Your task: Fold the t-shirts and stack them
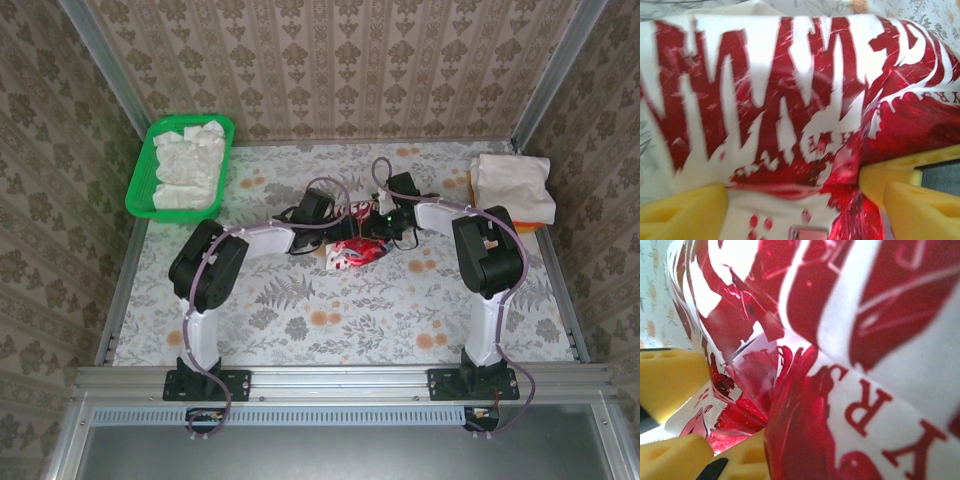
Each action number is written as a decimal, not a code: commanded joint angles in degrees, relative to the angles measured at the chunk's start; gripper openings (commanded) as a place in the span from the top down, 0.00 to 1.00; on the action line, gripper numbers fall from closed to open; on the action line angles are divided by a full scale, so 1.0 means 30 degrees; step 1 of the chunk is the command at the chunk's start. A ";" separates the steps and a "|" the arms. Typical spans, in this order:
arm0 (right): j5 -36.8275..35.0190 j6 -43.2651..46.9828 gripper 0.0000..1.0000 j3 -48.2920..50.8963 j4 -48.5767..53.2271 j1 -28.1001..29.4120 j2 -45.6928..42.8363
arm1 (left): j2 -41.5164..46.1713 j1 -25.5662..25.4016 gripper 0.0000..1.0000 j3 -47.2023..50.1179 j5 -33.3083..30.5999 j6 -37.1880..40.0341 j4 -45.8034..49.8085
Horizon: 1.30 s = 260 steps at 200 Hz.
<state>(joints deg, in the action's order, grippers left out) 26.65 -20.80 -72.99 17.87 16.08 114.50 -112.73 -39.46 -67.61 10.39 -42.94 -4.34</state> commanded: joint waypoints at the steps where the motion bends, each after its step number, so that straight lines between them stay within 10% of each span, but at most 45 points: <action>1: -0.3949 0.1870 1.00 -0.0572 0.2728 0.0069 -0.0238 | 0.1437 0.0045 0.07 0.1126 -0.1589 0.0600 0.0158; 98: -1.4555 0.6224 1.00 0.0291 0.4363 -0.0524 -0.3877 | 0.5725 -0.0219 0.00 0.4349 -0.5860 0.8338 -0.1632; 173: -0.9923 0.8947 1.00 -0.0336 0.4734 -0.4020 -0.5968 | 0.4411 -0.1217 0.00 0.4482 0.0097 1.3319 -0.7163; 260: -0.7166 1.2469 1.00 -0.4726 0.6694 -0.8137 -0.6059 | 0.0945 -0.3534 0.00 0.0849 0.1514 1.4412 -0.8603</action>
<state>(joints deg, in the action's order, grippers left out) 1.98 13.32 -81.36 35.53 -5.06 98.28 -108.53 -49.04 -62.00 12.27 -2.26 -26.46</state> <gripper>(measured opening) 0.145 0.997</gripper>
